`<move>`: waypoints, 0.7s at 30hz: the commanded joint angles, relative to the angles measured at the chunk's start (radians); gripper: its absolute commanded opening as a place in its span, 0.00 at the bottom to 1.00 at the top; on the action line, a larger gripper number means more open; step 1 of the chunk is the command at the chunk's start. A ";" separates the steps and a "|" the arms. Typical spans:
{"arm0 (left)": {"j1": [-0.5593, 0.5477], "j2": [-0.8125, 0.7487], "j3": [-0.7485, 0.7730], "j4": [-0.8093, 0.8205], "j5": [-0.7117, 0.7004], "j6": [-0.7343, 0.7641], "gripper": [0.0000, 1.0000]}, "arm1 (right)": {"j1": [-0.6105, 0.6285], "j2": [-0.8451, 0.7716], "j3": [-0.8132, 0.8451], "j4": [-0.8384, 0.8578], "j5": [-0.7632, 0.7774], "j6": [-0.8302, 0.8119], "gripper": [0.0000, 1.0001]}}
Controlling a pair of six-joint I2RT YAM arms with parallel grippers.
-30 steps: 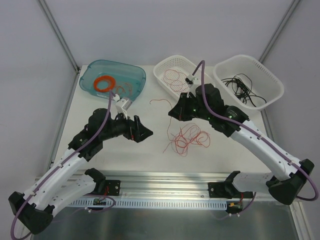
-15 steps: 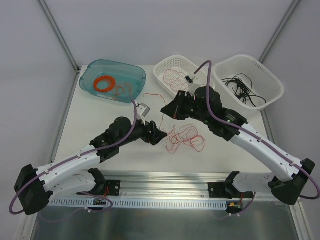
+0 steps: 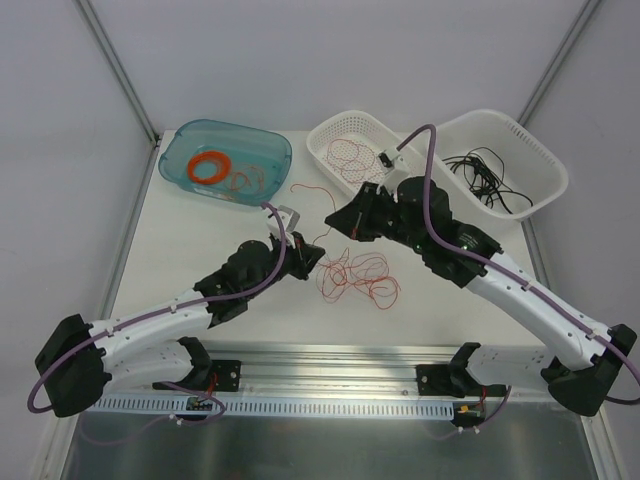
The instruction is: Untangle the cables
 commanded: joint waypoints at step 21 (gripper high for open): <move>-0.012 -0.138 0.200 -0.427 -0.105 -0.110 0.00 | 0.004 -0.030 -0.370 0.019 0.174 -0.185 0.74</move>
